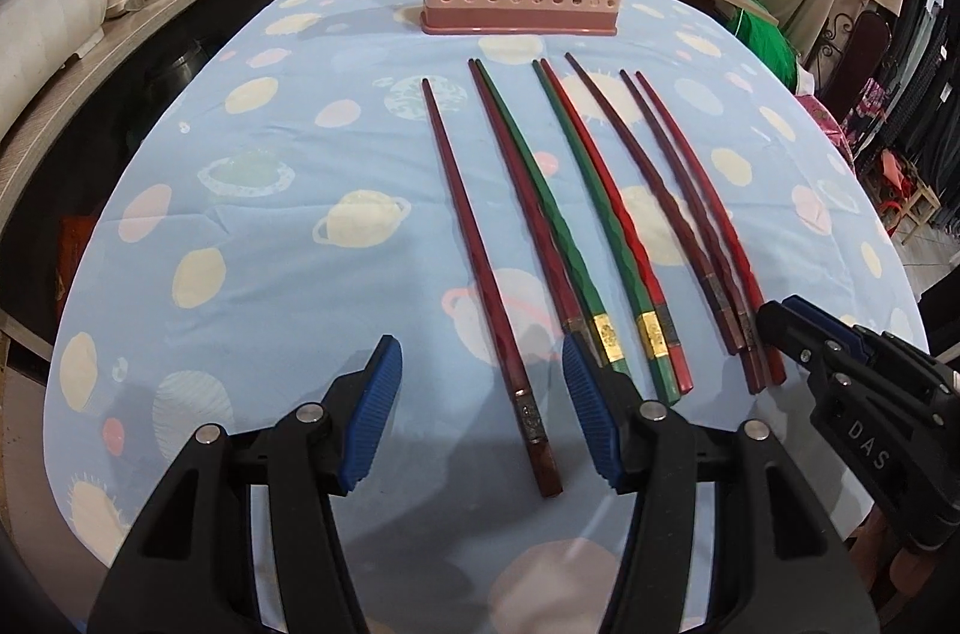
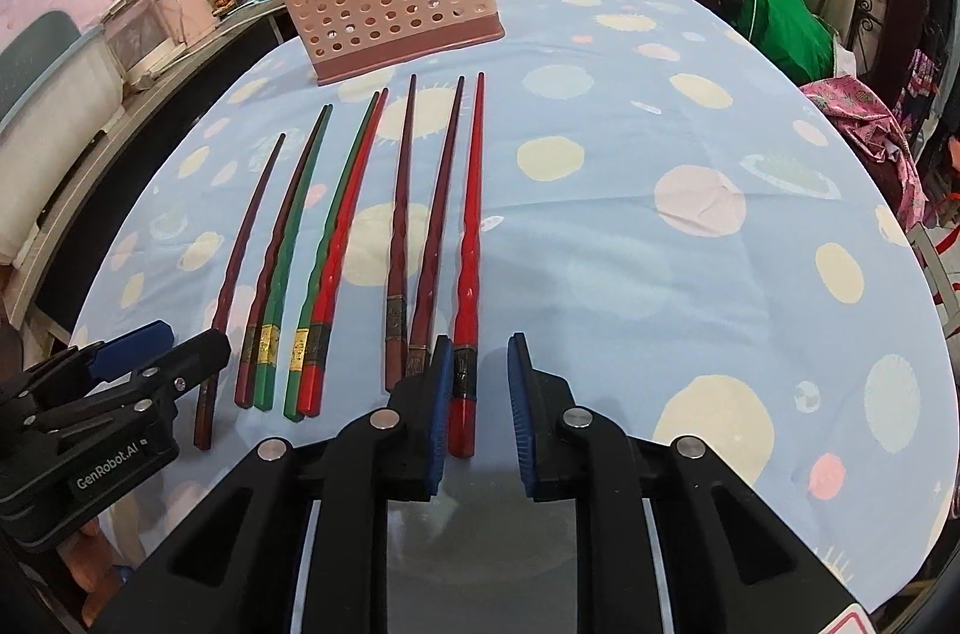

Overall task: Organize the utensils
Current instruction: 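Grasp a dark red chopstick with the right tool while the left tool grasps another, then lift both chopsticks upright and carry them over the pink holder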

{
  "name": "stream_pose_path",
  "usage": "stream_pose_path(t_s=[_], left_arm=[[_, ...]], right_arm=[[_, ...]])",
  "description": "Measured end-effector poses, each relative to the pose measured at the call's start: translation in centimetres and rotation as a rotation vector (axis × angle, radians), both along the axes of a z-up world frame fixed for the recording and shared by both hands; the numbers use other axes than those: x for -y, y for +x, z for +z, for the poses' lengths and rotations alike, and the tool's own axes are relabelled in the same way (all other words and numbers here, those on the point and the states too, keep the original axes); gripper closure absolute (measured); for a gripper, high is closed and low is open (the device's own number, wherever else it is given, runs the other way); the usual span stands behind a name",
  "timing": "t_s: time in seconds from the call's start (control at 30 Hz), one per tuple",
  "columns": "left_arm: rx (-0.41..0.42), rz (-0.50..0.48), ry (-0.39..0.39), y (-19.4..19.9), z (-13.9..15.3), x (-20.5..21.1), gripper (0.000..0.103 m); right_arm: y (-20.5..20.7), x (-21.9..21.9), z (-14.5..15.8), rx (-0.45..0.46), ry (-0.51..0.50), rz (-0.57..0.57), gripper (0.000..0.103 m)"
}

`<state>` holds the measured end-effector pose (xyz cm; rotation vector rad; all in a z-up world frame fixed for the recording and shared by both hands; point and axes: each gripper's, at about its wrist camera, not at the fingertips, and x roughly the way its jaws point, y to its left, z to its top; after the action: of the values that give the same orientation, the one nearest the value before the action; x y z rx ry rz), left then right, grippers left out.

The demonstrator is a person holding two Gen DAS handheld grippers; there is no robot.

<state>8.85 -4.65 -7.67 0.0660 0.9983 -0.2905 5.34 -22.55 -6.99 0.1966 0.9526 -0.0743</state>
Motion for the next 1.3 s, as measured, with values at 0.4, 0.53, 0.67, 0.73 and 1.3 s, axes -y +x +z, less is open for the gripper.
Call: stream_pose_path(t_s=[0.4, 0.53, 0.67, 0.73, 1.3], left_arm=[[0.01, -0.011, 0.036, -0.4, -0.5, -0.1, 0.087], [-0.008, -0.022, 0.012, -0.6, -0.3, -0.5, 0.096], [0.001, -0.022, -0.006, -0.9, 0.6, -0.9, 0.096], [0.014, -0.02, -0.014, -1.0, 1.4, -1.1, 0.096], [0.175, 0.062, -0.128, 2.2, 11.0, -3.6, 0.096]], right_arm=[[0.0, -0.2, -0.3, -0.006, -0.012, 0.006, 0.096], [-0.2, -0.1, -0.1, -0.004, -0.006, 0.005, 0.096], [-0.5, 0.0, 0.8, 0.014, -0.002, 0.003, 0.096], [-0.6, 0.1, 1.5, 0.029, 0.001, 0.0, 0.096], [0.3, 3.5, 11.8, 0.25, 0.058, -0.049, 0.096]])
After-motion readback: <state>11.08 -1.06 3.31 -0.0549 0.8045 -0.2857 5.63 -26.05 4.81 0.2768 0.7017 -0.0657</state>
